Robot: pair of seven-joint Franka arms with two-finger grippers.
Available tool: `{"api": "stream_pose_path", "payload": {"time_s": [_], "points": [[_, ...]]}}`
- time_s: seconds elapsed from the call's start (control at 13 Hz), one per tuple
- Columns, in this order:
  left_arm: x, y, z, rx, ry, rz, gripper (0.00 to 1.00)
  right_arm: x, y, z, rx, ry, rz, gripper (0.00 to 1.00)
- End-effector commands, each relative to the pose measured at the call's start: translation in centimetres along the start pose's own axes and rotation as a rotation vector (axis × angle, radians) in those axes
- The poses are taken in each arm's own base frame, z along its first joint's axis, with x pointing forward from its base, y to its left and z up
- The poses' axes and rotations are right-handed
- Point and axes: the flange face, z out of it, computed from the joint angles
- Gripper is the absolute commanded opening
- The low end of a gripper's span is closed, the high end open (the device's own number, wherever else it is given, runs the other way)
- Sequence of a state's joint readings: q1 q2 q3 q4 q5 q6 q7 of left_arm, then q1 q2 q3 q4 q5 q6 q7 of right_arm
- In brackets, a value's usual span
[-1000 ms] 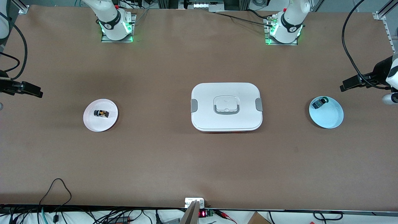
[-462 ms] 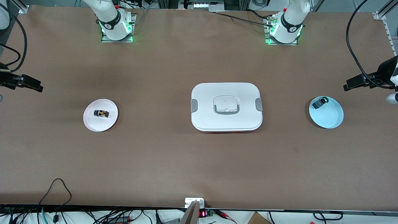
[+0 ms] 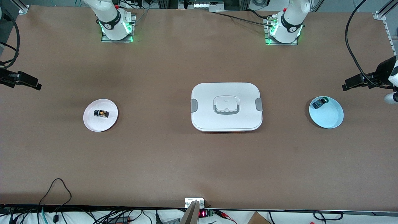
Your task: Transfer orange switch to right arm and place
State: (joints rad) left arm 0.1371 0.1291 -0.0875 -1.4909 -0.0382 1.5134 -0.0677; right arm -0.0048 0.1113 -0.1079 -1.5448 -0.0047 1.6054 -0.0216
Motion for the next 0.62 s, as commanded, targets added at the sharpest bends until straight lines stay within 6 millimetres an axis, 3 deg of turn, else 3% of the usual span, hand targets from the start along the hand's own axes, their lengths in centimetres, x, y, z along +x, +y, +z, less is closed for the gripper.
{"api": "stream_pose_path", "payload": {"time_s": [0.0, 0.54], "points": [[0.32, 0.76, -0.55, 0.003, 0.008, 0.035, 1.0, -0.46, -0.15, -0.84, 0.019, 0.014, -0.018, 1.0], [0.52, 0.74, -0.41, 0.036, 0.025, 0.04, 1.0, -0.35, -1.01, -0.83, 0.016, 0.014, -0.02, 1.0]]}}
